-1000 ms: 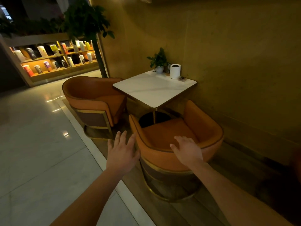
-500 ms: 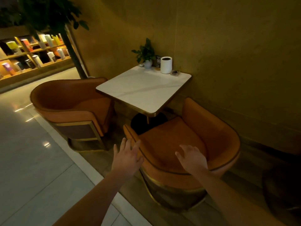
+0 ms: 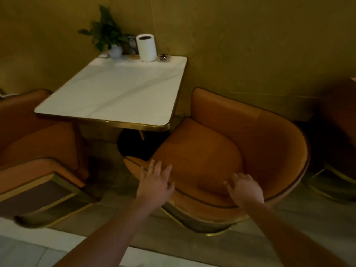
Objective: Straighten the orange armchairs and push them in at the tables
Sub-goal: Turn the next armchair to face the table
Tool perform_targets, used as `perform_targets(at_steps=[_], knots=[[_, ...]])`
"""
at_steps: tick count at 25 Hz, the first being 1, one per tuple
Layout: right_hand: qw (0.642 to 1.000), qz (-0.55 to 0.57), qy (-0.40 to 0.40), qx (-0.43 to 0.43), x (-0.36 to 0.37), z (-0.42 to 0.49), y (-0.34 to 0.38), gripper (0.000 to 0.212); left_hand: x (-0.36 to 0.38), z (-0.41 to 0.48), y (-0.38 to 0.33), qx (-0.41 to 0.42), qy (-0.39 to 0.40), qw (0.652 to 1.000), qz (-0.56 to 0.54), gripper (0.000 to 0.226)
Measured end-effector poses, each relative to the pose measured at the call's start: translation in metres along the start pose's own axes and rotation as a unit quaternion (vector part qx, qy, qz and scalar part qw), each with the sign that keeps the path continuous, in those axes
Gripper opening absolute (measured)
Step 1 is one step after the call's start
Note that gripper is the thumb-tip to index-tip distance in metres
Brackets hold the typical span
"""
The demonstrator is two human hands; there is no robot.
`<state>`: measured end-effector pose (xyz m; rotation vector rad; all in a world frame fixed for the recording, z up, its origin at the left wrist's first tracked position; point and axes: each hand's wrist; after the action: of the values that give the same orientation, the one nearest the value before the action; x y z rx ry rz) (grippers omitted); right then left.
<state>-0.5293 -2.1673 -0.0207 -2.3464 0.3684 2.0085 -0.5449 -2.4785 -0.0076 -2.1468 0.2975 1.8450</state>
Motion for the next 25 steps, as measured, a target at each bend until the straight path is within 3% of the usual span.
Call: perform_targets(at_steps=[4,11,18,25], knots=[[0.999,-0.024,-0.021,0.024,0.029,-0.004,-0.001,0.042,0.039,0.036,0.012,0.025,0.003,1.0,0.0,0.068],[0.987,-0.028,-0.158,0.008,0.05,-0.007,-0.004,0.034,0.092,0.08,0.019,0.009,0.012,1.0,-0.002,0.074],[0.984,-0.05,-0.161,0.049,0.054,0.0,-0.002,0.039,0.104,0.087,0.022,0.053,-0.087,0.995,0.001,0.051],[0.984,-0.079,-0.136,0.087,0.044,0.035,-0.01,0.046,0.096,0.121,0.013,0.054,-0.073,0.996,-0.002,0.061]])
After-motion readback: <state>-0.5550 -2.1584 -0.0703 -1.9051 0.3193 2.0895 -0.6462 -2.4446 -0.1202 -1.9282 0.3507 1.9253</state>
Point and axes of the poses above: each hand's wrist, its own z-axis towards the middle knuckle, its own x-axis out of the palm, y = z × x, and after that the axes turned 9 degrees about x, right-handed
